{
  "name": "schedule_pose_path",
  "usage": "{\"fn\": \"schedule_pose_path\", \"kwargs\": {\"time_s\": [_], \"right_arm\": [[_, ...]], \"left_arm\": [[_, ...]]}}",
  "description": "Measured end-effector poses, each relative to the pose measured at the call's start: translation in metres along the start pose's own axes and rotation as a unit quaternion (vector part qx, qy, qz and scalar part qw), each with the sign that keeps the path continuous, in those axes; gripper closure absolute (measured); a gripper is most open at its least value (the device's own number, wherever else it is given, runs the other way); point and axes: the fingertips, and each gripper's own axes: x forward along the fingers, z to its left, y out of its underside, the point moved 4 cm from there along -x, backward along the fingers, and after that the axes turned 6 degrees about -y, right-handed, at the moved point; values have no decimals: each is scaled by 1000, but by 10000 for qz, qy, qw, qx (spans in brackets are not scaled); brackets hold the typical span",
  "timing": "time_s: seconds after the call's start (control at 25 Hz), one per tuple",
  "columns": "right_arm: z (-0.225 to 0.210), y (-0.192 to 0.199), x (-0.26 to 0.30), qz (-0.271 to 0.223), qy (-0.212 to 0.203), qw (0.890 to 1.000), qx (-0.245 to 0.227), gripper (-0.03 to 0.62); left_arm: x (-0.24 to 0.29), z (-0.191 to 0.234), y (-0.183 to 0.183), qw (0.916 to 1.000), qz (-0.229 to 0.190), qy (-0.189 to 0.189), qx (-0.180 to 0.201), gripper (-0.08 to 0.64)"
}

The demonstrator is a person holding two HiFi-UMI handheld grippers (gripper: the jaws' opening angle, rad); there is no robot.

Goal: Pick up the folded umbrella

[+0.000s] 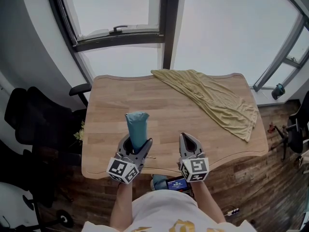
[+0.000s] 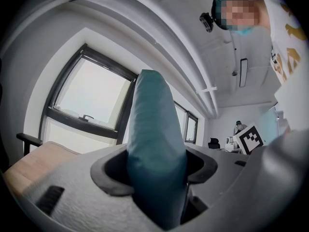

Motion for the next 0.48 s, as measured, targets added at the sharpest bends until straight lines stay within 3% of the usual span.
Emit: {"fn": "schedule_pose_path", "kwargs": {"time_s": [0.48], "right_arm": [[-2,2,-2,12,-33,10000,0,583]], "left_arm": [[0,-3,3,10000,50,-27,22,270]]}}
